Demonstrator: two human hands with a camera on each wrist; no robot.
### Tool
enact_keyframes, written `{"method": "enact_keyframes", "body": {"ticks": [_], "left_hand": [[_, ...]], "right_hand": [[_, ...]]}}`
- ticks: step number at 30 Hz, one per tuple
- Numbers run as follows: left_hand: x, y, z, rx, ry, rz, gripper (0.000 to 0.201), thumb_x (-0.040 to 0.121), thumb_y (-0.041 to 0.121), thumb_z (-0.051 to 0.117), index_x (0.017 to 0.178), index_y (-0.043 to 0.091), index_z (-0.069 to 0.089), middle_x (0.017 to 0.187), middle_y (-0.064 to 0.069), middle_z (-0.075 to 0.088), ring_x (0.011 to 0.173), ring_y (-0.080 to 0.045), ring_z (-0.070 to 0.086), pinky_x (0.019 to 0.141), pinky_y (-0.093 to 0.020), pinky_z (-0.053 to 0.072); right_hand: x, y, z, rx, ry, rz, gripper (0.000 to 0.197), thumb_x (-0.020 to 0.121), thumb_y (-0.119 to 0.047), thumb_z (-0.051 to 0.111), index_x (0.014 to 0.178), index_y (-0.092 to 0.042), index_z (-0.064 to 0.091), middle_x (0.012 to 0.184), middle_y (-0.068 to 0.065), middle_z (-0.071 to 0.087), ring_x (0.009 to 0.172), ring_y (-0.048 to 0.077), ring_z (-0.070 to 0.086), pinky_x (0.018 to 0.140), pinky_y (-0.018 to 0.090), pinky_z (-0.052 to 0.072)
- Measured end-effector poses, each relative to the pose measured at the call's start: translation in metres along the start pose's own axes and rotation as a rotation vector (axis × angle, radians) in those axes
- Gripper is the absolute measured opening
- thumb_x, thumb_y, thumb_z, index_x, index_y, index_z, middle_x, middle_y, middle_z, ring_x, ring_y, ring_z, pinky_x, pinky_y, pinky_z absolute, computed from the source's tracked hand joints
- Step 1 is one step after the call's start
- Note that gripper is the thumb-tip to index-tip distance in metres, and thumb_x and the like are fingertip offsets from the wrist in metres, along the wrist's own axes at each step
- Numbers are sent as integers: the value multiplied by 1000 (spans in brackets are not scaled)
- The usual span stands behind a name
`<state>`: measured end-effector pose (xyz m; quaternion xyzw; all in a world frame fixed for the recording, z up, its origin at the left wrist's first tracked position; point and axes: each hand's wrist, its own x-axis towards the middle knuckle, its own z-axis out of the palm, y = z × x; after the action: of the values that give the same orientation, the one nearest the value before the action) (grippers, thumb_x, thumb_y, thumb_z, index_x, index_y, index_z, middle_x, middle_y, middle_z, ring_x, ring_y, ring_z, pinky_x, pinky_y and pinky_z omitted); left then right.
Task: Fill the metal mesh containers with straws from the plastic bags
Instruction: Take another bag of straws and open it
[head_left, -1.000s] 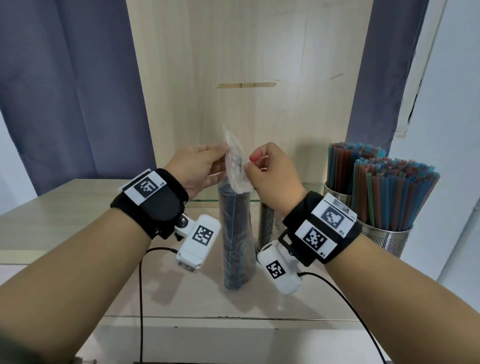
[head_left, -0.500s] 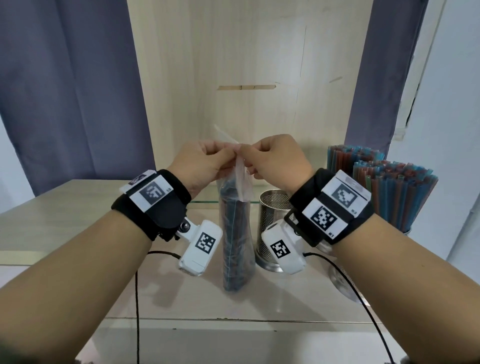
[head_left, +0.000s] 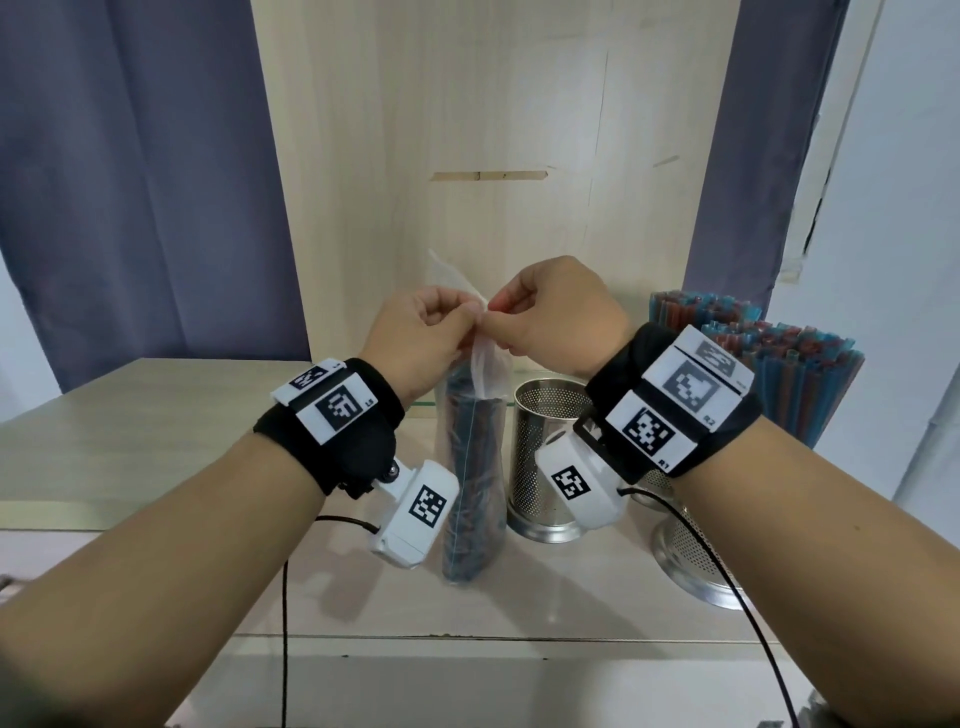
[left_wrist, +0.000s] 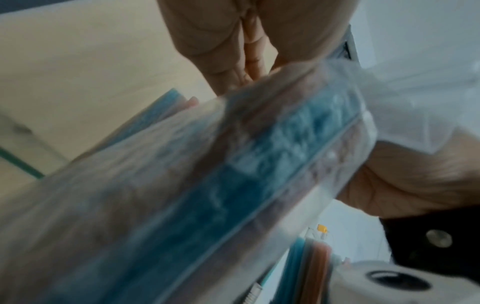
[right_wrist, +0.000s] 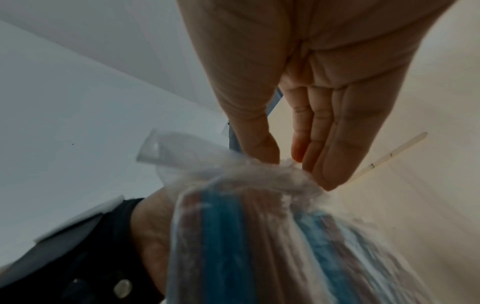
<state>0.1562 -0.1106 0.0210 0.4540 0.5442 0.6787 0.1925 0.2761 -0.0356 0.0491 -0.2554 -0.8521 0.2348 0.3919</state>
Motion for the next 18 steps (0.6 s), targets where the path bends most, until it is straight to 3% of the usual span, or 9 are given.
{"method": "enact_keyframes", "body": {"ticks": [3, 8, 12, 16, 18], "left_hand": [[-1, 2, 6, -151, 9, -90, 20, 96, 1, 52, 79, 9, 58, 67, -6, 61, 51, -7, 60, 51, -16, 52], [-1, 2, 8, -188, -2, -112, 18, 96, 3, 53, 80, 10, 57, 72, -10, 60, 59, -14, 60, 56, -20, 54], [-2, 1, 7, -187, -8, -132, 15, 94, 4, 58, 80, 6, 61, 73, -11, 66, 58, -13, 64, 54, -19, 55], [-2, 0, 7, -223, 6, -157, 14, 91, 3, 61, 78, 4, 64, 60, -3, 67, 52, -8, 64, 49, -16, 51], [-2, -1, 6, -228, -1, -162, 12, 91, 3, 61, 80, 3, 65, 62, -4, 68, 54, -9, 65, 51, -16, 52]], "right_hand": [[-2, -1, 0, -100, 32, 6, 17, 81, -30, 72, 81, -13, 73, 66, -7, 64, 71, 12, 67, 65, 21, 52], [-3, -4, -2, -150, 49, 9, 24, 85, -30, 67, 80, -8, 75, 73, 3, 71, 76, 17, 68, 70, 27, 55], [-4, -6, 1, -304, 2, -25, 31, 90, -33, 61, 87, -5, 74, 80, 8, 71, 75, 21, 64, 60, 27, 47], [-2, -7, 10, -431, -25, -7, 27, 92, -31, 56, 91, -8, 69, 81, 6, 60, 71, 21, 55, 51, 22, 35], [-2, -6, 10, -423, -26, 2, 28, 91, -32, 57, 92, -7, 70, 83, 7, 64, 73, 21, 57, 57, 24, 41]]}}
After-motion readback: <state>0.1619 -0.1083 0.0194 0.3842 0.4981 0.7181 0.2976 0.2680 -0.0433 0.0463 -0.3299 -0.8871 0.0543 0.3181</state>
